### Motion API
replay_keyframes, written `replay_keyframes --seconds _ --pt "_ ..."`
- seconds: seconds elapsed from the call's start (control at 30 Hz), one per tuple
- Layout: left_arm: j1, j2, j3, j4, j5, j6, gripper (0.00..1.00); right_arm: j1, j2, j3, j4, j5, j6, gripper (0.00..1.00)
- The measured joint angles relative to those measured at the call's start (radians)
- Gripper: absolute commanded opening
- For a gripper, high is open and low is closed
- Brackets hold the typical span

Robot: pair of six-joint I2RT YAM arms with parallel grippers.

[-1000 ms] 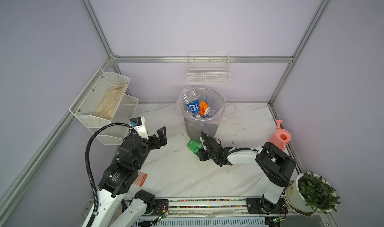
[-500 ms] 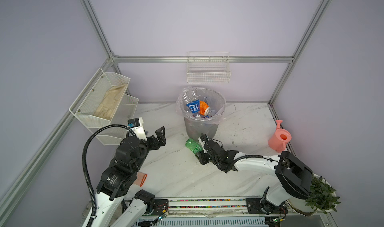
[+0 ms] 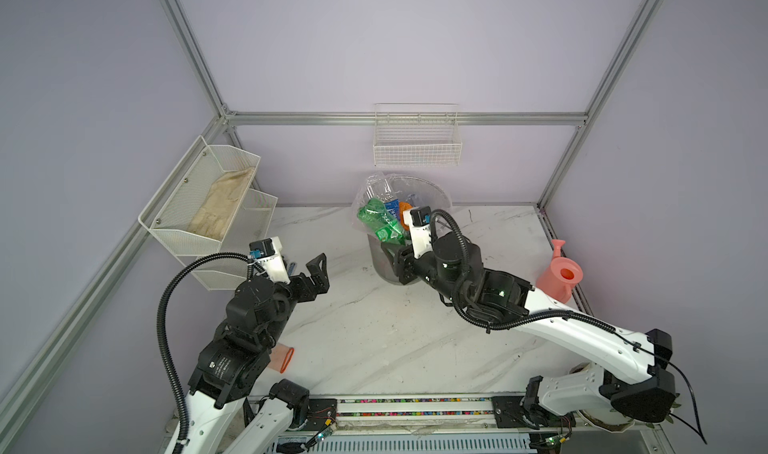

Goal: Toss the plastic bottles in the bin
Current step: 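Lift the Sprite bottle with the right gripper over the wastebasket, then lower the Sprite bottle into the wastebasket and open the right gripper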

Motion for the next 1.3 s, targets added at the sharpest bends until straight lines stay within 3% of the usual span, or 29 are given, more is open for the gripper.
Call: replay_keyframes --seconds 0.4,0.7,1.13,1.3 --pt "0.0 -0.041 0.0 -0.017 -0.007 0.001 1.0 0.0 0.176 0.426 -0.151 0.172 -0.22 0.2" --pt "0.0 -0.048 0.0 -0.014 0.002 0.009 1.0 -0.01 0.289 0.669 -0.212 0.219 -0.296 0.22" --pt "0.0 -0.06 0.0 -0.015 0.002 0.019 1.0 -0.187 0.418 0.741 -0.307 0.102 -0.222 0.22" --pt "0.0 -0.069 0.0 -0.016 0.001 0.026 1.0 -0.206 0.427 0.751 -0.326 0.074 -0.197 0.22"
